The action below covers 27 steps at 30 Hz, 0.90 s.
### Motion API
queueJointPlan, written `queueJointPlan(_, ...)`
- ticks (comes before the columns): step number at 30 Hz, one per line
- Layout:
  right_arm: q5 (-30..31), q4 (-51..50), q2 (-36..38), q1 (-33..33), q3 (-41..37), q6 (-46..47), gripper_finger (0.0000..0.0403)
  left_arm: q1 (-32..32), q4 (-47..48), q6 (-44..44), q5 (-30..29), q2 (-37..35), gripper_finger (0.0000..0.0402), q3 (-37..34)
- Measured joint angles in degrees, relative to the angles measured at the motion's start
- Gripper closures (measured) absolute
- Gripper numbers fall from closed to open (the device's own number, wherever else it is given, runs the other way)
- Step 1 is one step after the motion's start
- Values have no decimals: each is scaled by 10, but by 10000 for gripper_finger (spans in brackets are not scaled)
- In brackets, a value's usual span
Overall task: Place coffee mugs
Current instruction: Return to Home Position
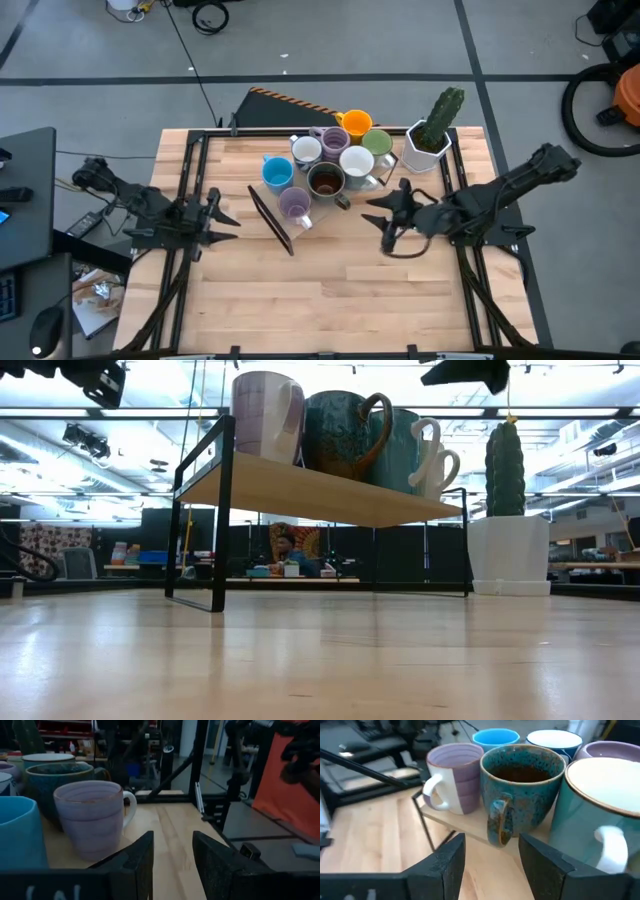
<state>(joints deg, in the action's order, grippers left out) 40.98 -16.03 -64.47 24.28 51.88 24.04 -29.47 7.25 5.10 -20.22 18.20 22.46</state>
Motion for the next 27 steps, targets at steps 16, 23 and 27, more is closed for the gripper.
queueJointPlan(16, -19, 272, 239, -37, -316, -33, 213, 0, -9, 47, 20, -114, 260, -71)
queueJointPlan(23, -20, 279, 356, -61, -391, -37, 213, 0, -36, 19, -5, -163, 260, -94)
queueJointPlan(27, -34, 268, 434, -73, -413, -62, 213, 0, -32, 12, -6, -182, 260, -98)
